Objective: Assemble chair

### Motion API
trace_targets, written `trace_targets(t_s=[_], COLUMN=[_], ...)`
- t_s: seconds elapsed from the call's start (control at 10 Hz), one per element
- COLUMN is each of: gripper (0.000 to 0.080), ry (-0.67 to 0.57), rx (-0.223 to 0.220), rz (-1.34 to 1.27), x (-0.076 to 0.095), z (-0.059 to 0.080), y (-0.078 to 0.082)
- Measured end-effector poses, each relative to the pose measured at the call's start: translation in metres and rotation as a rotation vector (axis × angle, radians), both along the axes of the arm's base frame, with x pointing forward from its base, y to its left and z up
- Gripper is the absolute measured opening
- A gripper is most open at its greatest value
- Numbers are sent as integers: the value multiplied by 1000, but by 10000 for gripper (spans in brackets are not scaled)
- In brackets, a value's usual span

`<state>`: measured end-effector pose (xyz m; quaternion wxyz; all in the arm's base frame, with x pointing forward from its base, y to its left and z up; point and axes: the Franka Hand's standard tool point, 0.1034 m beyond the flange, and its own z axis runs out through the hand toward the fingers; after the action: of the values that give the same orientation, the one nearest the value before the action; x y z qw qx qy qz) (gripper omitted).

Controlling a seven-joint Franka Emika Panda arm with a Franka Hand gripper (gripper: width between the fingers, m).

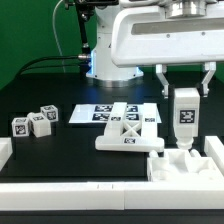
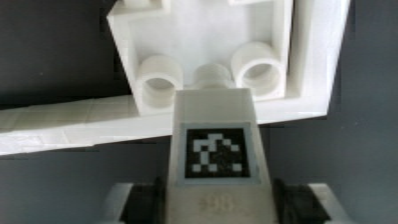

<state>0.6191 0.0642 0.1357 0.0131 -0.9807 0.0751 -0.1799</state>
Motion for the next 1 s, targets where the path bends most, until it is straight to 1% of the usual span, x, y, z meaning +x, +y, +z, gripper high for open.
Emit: trace_targets(t_s=[0.6, 0.7, 0.8, 0.9, 1.0], gripper=[284, 284, 284, 284, 284], ry=[3, 6, 5, 4, 0], rx=[-1, -3, 0, 4, -2], rz=[3, 5, 6, 3, 10], x=[-1, 0, 3, 5, 7], z=[-2, -6, -7, -10, -18], y=[1, 4, 12, 24, 27])
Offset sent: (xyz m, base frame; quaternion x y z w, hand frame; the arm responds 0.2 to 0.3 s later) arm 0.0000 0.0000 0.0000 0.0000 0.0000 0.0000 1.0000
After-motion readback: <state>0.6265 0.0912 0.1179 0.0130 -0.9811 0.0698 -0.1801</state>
